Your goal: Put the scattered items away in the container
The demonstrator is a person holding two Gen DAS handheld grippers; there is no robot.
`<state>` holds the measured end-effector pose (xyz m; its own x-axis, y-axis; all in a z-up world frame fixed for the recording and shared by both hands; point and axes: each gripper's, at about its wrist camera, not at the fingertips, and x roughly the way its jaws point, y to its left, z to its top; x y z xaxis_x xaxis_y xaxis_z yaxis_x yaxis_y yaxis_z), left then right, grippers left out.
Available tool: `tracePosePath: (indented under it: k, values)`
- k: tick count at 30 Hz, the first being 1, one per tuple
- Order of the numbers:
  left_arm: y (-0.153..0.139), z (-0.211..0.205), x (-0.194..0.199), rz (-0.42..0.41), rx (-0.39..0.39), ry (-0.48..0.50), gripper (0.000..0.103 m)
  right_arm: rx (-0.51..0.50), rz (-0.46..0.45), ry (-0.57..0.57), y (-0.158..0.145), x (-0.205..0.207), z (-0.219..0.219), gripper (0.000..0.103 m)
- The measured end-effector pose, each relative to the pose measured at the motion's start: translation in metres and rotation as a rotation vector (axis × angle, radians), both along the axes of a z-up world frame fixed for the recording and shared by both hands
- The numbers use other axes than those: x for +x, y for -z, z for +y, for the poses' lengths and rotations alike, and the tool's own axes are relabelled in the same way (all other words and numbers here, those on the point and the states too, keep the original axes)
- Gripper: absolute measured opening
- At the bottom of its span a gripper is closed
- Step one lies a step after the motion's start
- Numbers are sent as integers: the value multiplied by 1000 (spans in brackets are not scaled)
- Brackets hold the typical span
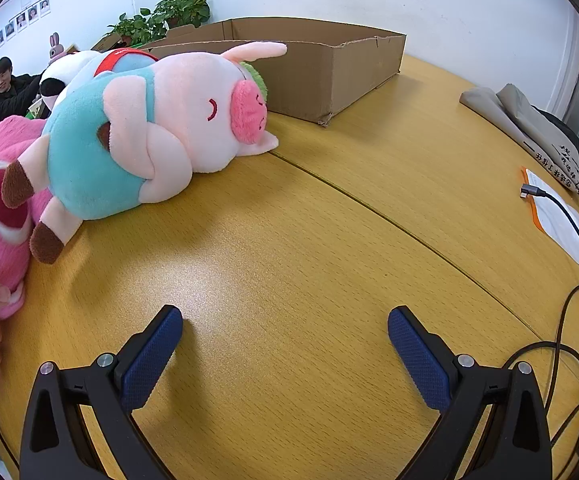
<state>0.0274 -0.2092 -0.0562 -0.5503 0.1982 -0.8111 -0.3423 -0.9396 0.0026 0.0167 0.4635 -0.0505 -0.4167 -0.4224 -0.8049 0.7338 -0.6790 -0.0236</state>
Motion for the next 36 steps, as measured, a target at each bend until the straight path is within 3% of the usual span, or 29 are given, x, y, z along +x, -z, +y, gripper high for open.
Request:
tracePosePath:
  k: [36]
  values:
    - [-1,-4,-1,0,0,1,103,0,0,2,0,0,0,103]
